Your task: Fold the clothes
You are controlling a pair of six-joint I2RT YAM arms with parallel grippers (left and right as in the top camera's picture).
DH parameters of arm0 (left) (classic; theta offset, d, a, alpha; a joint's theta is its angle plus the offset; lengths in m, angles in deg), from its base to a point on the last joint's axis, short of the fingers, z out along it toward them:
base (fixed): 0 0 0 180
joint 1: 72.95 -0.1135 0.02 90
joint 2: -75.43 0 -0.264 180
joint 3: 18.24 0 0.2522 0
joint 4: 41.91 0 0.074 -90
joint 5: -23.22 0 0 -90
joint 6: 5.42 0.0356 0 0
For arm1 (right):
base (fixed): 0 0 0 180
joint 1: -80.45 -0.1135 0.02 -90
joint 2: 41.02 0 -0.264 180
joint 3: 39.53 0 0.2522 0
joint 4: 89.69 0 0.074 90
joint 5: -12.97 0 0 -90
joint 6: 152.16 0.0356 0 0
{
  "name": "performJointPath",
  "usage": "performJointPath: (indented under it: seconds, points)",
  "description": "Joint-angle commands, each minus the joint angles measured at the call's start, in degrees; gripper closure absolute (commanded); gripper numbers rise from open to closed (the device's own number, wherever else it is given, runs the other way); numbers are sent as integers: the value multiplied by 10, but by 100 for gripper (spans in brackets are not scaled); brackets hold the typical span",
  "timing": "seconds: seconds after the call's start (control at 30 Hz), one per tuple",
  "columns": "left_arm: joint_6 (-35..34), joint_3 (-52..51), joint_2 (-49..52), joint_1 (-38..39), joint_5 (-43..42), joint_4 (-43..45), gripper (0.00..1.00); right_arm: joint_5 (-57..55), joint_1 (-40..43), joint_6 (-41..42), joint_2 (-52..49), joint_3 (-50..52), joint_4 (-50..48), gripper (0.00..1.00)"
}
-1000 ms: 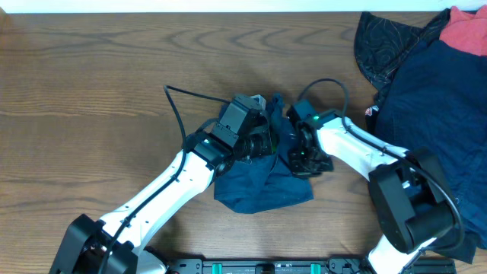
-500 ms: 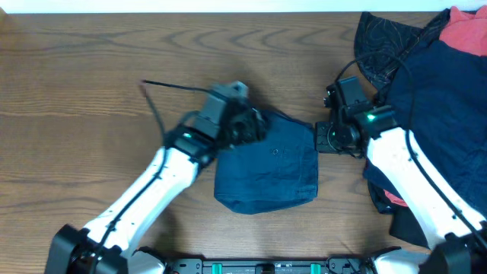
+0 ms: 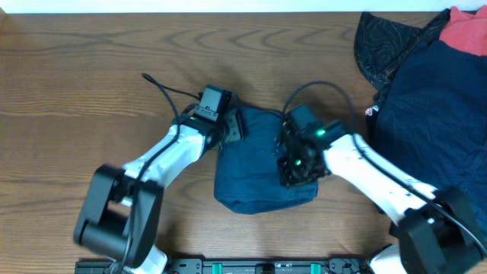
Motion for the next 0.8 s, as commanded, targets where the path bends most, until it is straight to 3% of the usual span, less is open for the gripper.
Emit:
performJointPath:
  seconds: [0.0, 0.13, 0.33, 0.43, 0.6, 0.77]
  points:
    - [12, 10, 19, -1, 14, -31, 45, 10, -18, 16, -28, 20, -3, 76]
    - [11, 10, 20, -1, 14, -112, 52, -2, -15, 21, -72, 50, -25, 76]
    - [-70, 7, 20, -1, 13, -270, 53, -178, 35, 95, -120, 53, -69, 79]
    - [-101, 6, 19, 1, -30, -320, 52, -228, 76, 95, -119, 32, -129, 68]
    - [-113, 6, -2, 1, -131, -335, 33, -189, 126, 40, -119, -66, -173, 66]
    - [-89, 7, -82, -1, -106, -330, 24, -174, 126, 11, -119, -160, -117, 60]
